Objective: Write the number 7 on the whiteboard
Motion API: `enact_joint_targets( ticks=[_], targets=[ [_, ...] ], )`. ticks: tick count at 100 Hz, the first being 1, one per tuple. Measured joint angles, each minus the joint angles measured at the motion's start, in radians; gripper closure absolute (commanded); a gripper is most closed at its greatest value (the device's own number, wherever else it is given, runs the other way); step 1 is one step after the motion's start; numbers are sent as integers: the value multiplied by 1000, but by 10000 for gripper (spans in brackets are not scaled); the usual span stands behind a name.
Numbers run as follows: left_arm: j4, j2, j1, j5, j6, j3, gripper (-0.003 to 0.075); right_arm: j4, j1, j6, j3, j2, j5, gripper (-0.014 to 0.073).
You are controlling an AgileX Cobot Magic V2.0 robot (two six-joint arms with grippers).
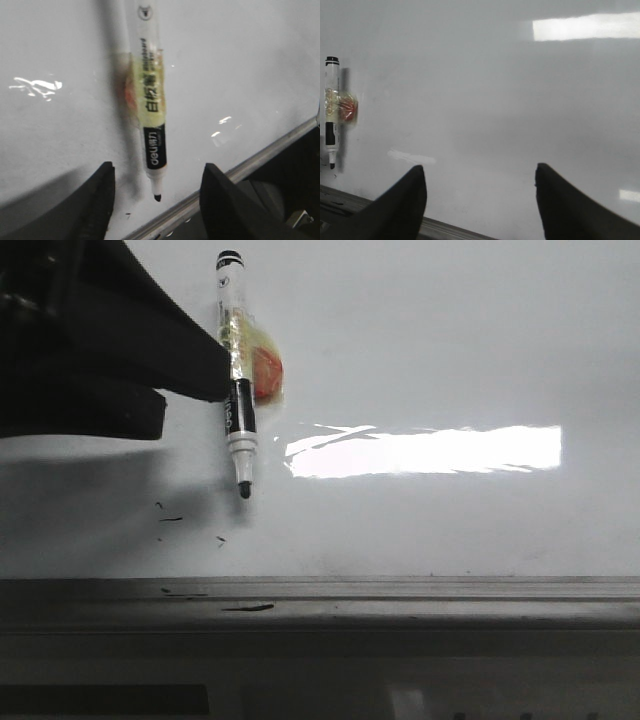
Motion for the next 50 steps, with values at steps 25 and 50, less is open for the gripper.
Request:
enact_joint_targets(
  ticks=[25, 50],
  targets=[
    [-77, 81, -6, -51, 0, -8, 365, 0, 0, 0, 0, 0, 0, 167],
    [-135, 126, -12, -56, 4, -21, 546, 0, 0, 0, 0, 0, -9, 167]
  ],
)
